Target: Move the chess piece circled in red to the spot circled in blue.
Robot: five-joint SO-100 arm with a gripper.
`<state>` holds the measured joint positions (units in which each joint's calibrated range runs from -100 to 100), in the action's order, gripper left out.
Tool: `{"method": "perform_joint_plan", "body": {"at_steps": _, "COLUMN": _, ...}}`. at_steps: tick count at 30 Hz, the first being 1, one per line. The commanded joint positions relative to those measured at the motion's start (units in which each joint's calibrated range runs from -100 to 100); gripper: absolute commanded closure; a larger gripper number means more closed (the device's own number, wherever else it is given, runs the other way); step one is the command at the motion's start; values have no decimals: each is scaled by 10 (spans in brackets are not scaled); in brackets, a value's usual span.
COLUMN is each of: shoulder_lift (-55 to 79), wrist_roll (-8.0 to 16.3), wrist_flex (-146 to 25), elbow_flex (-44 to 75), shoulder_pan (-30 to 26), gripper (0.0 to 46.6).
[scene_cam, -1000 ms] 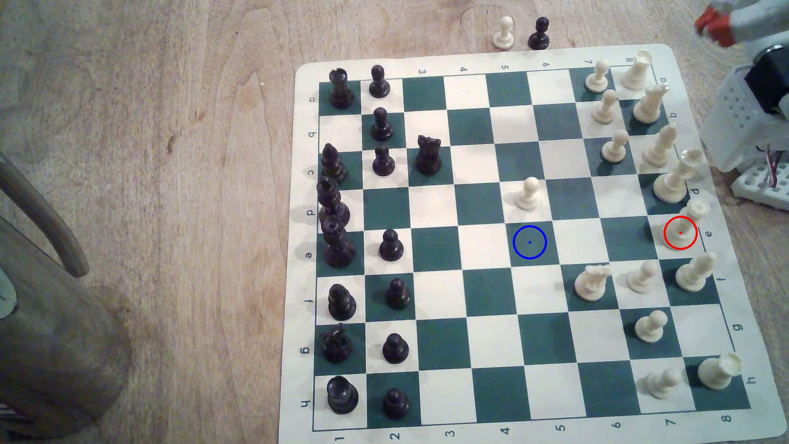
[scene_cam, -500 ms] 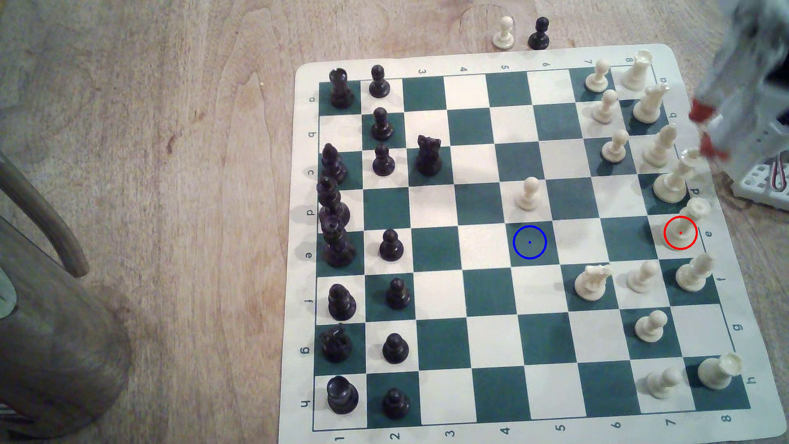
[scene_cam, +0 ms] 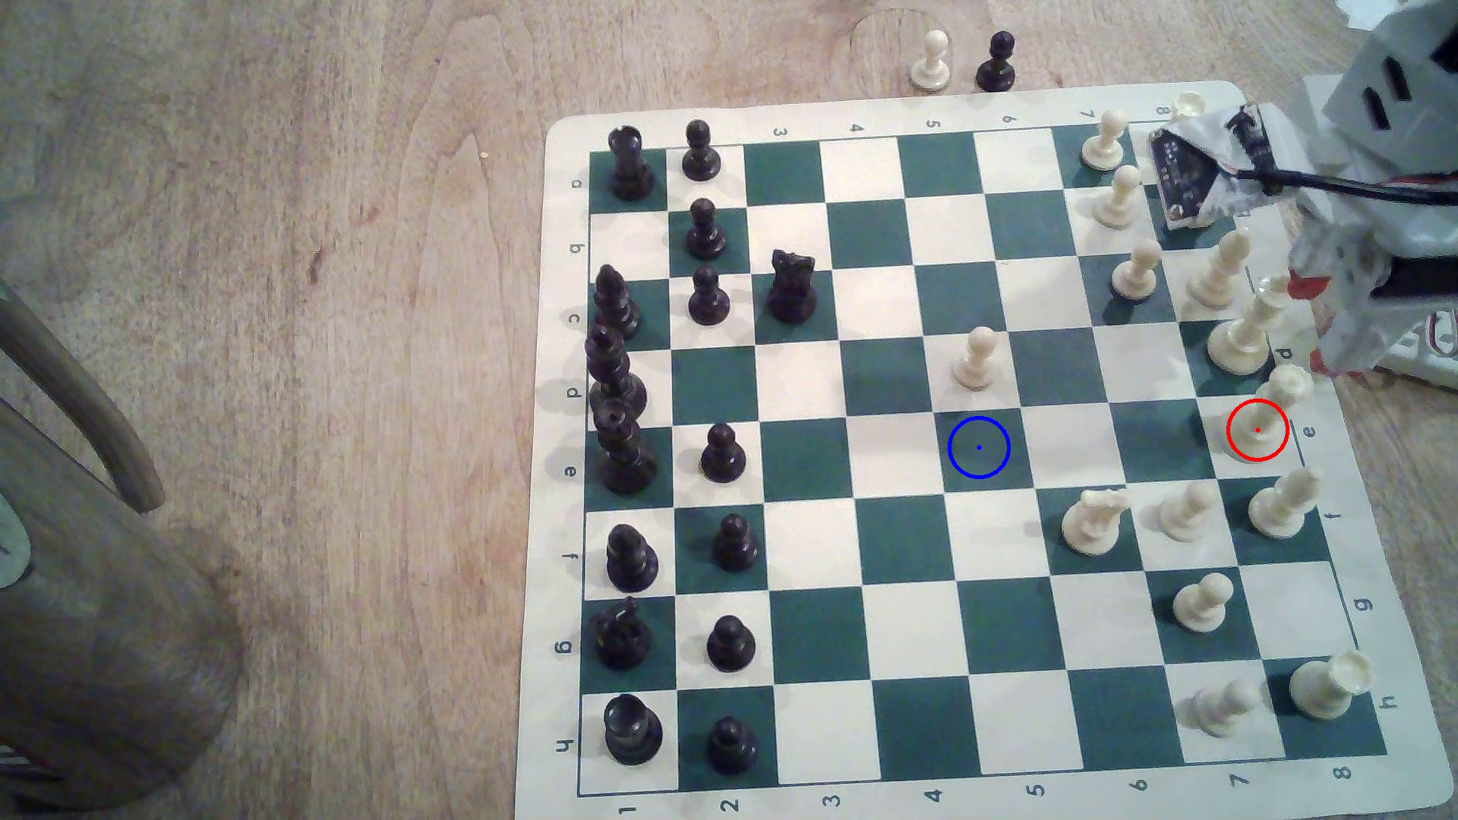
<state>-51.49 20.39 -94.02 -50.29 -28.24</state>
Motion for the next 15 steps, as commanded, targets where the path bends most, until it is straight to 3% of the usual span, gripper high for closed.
{"method": "perform_joint_plan", "body": {"at_steps": 1, "shoulder_lift": 23, "wrist_roll": 13, "wrist_flex": 32, "elbow_flex": 9, "shoulder_pan": -16, "gripper": 319}}
{"method": "perform_joint_plan", "body": {"at_steps": 15, "shoulder_lift": 64, "wrist_roll": 20, "wrist_flex": 59, "elbow_flex": -2, "shoulder_pan": -43, "gripper": 304}}
